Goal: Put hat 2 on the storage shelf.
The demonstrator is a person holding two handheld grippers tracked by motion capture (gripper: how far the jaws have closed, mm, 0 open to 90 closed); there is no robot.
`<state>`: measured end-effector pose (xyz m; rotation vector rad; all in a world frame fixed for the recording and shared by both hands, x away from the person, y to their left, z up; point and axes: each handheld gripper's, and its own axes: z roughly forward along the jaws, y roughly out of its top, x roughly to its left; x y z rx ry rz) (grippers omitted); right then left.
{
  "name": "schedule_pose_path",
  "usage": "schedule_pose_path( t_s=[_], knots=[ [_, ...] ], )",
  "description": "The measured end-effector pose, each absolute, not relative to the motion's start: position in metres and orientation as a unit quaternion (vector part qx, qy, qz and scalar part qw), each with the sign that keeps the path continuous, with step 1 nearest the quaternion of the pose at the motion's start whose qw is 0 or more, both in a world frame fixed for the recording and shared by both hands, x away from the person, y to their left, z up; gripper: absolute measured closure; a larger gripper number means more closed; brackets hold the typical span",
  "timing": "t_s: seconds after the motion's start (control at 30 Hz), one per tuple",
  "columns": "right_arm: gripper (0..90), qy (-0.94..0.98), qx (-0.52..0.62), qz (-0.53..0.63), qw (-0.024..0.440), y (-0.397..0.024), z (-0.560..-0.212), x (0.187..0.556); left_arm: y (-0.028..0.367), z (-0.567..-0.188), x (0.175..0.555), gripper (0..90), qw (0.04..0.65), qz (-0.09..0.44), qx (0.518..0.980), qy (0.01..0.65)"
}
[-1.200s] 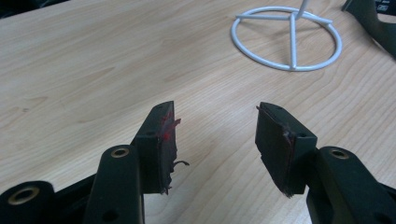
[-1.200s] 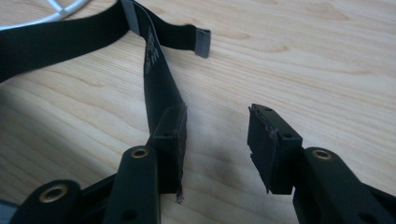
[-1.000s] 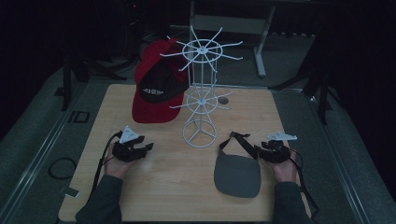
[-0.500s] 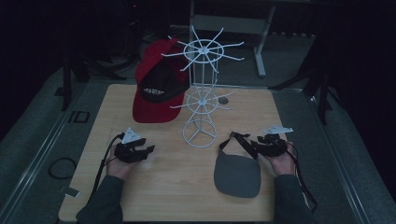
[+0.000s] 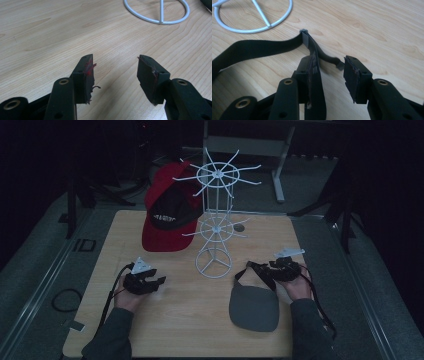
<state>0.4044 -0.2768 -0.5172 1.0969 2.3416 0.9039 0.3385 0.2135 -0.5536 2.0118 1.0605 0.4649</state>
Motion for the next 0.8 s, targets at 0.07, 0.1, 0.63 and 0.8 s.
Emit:
schedule_pose_path(
  t_s=[0.07, 0.1, 0.63, 0.8],
  knots=[
    [58.7, 0.841, 0.387, 0.321, 0.201, -0.273, -0.517, 0.407, 0.213, -0.554, 0.338, 48.0, 0.399, 0.184, 0.795, 0.419],
    [58.7, 0.842, 0.386, 0.32, 0.2, -0.271, -0.517, 0.409, 0.213, -0.554, 0.338, 48.0, 0.399, 0.183, 0.795, 0.419],
    [62.0, 0.864, 0.367, 0.289, 0.187, -0.248, -0.52, 0.43, 0.211, -0.555, 0.338, 48.0, 0.394, 0.184, 0.799, 0.415],
    [63.6, 0.871, 0.368, 0.275, 0.174, -0.244, -0.524, 0.437, 0.211, -0.555, 0.338, 47.7, 0.393, 0.185, 0.8, 0.414]
  ],
)
